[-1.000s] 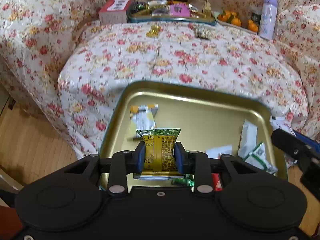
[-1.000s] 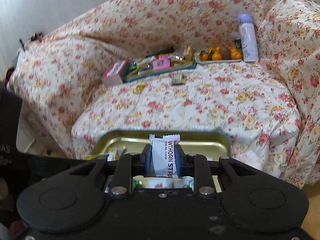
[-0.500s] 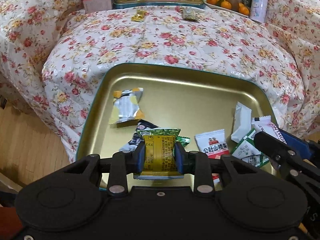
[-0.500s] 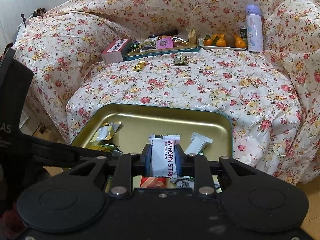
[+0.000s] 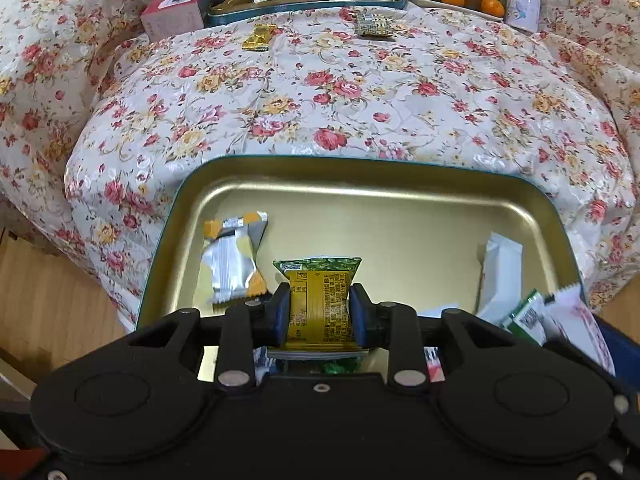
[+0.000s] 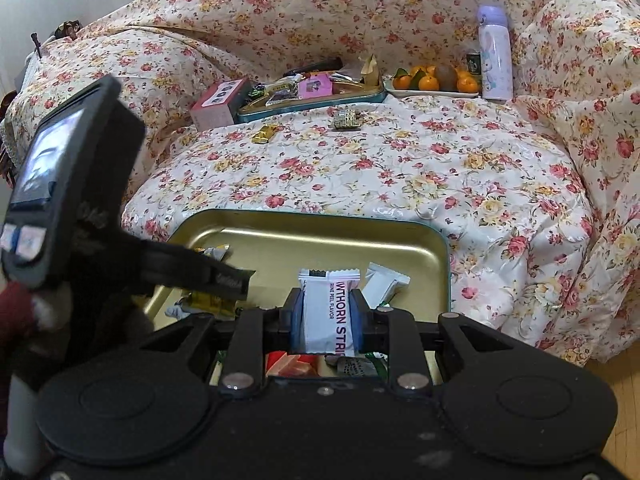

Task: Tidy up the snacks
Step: 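Open the left tool over the tray while the right tool lowers and releases the white bar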

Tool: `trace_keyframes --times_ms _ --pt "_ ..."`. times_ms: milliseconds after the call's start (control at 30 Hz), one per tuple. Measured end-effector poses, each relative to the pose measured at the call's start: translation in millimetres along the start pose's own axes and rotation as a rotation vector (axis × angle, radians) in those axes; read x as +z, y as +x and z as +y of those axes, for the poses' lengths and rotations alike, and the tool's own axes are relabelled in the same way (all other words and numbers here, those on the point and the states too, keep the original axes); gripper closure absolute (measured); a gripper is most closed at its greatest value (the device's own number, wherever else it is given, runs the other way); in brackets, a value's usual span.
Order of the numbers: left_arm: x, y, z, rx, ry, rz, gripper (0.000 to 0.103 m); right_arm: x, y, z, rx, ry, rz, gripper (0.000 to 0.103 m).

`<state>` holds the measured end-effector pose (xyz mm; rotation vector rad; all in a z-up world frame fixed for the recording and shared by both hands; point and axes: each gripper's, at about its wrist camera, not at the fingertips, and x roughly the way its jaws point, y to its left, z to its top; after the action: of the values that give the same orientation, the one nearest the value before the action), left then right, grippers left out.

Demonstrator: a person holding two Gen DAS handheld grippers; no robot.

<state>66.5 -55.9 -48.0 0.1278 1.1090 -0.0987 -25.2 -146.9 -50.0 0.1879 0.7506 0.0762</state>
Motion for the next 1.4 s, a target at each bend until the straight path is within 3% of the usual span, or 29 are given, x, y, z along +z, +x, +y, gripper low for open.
trace_keyframes --times_ms 567,900,1400 --pt "13.5 -7.6 0.6 -0.016 0.006 -0.037 0.062 -1.6 4.6 0.0 -0.001 0.007 0.009 0.077" --pt "-8.5 -34.3 17.1 0.027 -0.047 -0.073 0.062 1.0 14.2 2.2 0.000 -0.010 0.021 0.077" --pt "-30.3 -34.6 24.4 0.042 -0.079 -0.054 0.062 14.7 46.0 12.8 -0.023 -0.064 0.048 0.077"
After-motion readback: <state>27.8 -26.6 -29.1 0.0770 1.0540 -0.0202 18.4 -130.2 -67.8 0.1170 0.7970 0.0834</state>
